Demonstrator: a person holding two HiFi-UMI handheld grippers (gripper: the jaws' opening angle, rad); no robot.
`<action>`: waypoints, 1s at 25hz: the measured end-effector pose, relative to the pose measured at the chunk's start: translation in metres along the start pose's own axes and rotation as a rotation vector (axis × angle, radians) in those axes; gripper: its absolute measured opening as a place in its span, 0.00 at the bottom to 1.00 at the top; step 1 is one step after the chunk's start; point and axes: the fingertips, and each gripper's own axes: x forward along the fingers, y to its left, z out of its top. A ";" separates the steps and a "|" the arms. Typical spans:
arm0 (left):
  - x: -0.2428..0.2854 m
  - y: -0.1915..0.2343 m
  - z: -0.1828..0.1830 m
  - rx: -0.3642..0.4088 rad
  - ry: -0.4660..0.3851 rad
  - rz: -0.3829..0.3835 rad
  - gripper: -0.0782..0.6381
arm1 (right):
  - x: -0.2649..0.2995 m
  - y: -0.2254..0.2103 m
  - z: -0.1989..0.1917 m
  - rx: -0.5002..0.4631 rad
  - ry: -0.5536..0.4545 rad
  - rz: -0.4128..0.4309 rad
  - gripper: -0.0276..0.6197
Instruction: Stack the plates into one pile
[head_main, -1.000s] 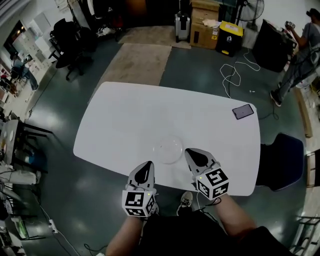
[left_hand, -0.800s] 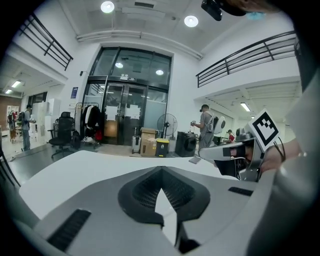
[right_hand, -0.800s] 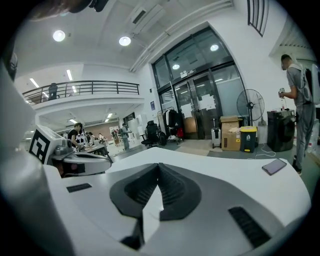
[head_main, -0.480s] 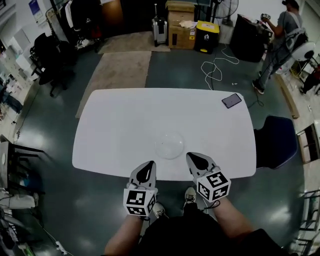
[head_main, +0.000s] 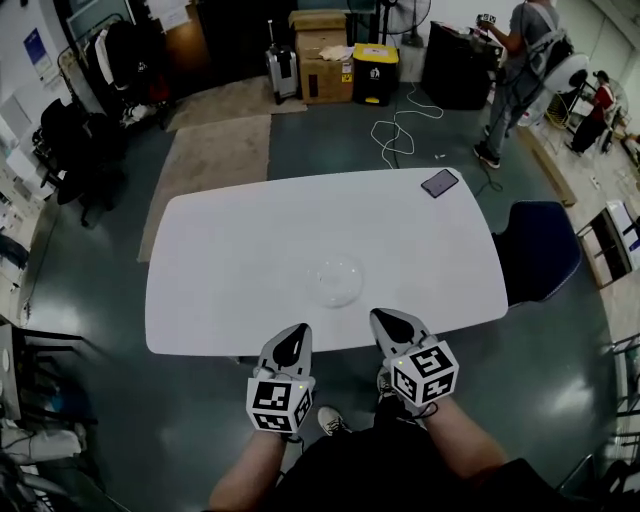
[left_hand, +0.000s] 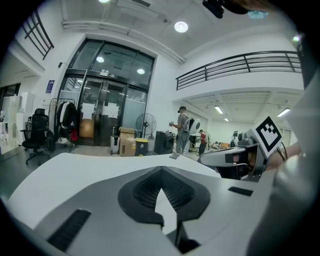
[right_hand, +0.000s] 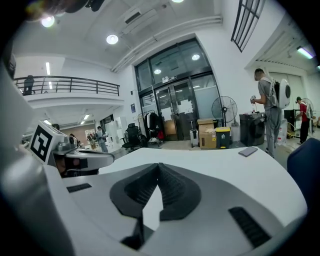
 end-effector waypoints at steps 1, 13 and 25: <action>-0.003 -0.001 -0.001 0.003 -0.001 -0.006 0.13 | -0.003 0.003 -0.002 0.001 -0.002 -0.004 0.07; -0.018 -0.004 -0.015 -0.004 -0.001 -0.026 0.13 | -0.014 0.016 -0.016 0.003 -0.006 -0.024 0.07; -0.022 -0.010 -0.017 0.003 -0.004 -0.021 0.13 | -0.021 0.017 -0.021 -0.001 -0.004 -0.016 0.07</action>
